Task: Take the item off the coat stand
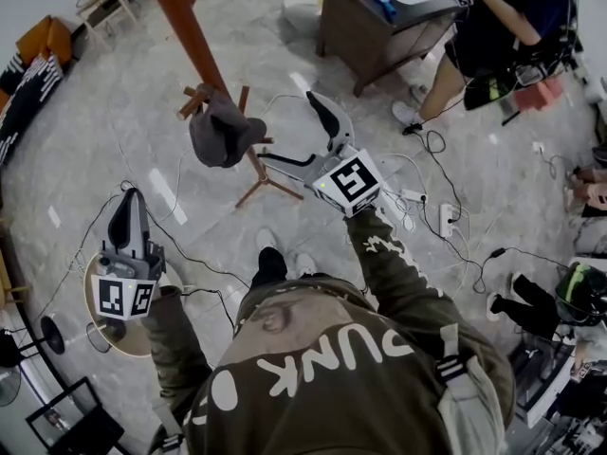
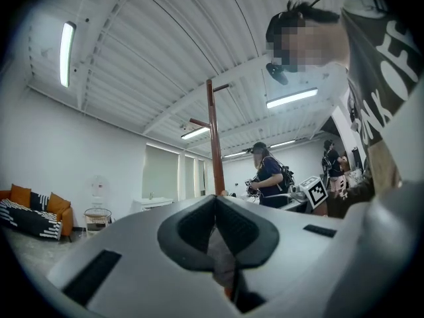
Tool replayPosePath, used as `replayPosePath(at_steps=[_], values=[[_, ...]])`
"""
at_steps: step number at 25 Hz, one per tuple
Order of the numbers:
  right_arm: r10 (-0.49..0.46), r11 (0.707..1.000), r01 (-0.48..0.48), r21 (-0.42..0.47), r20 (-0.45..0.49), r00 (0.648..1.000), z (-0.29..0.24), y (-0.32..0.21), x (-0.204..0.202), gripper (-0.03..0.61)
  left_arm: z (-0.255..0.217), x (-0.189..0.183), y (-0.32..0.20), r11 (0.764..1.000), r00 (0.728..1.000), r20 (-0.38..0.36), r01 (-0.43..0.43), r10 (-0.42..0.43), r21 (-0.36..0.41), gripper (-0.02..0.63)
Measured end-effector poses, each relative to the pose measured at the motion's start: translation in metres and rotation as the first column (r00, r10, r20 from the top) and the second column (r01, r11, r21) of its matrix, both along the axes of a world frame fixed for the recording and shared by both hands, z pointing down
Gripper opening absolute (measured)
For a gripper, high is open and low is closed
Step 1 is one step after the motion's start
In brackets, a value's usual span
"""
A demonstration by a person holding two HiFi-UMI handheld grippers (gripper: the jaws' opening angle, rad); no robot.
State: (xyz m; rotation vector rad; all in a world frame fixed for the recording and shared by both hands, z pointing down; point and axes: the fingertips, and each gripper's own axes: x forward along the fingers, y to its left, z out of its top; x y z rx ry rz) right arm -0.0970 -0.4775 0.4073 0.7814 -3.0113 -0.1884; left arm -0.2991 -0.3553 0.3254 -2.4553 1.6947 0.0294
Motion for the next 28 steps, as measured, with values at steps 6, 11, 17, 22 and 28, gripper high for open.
replayPosePath(at_steps=[6, 11, 17, 22, 28], values=[[-0.043, 0.999, 0.042, -0.026, -0.044, 0.998, 0.02, -0.025, -0.043, 0.558, -0.002, -0.027, -0.037, 1.0, 1.0, -0.012, -0.014, 0.014, 0.01, 0.005], [-0.069, 0.997, 0.066, -0.035, -0.076, 0.995, 0.033, -0.037, -0.067, 0.495, 0.001, -0.046, -0.059, 1.0, 1.0, -0.016, -0.018, 0.018, 0.009, 0.005], [-0.085, 0.996, 0.081, -0.036, -0.116, 0.99, 0.043, -0.044, -0.086, 0.379, 0.003, -0.061, -0.073, 1.0, 1.0, -0.018, -0.023, 0.023, 0.007, 0.005], [-0.072, 0.997, 0.074, 0.011, -0.161, 0.984, 0.046, -0.045, -0.094, 0.124, 0.007, -0.069, -0.079, 1.0, 1.0, -0.021, -0.023, 0.023, 0.003, 0.005], [-0.028, 0.999, 0.032, 0.025, -0.161, 0.987, 0.044, -0.048, -0.089, 0.034, 0.008, -0.072, -0.077, 1.0, 0.999, -0.02, -0.026, 0.026, 0.002, 0.005]])
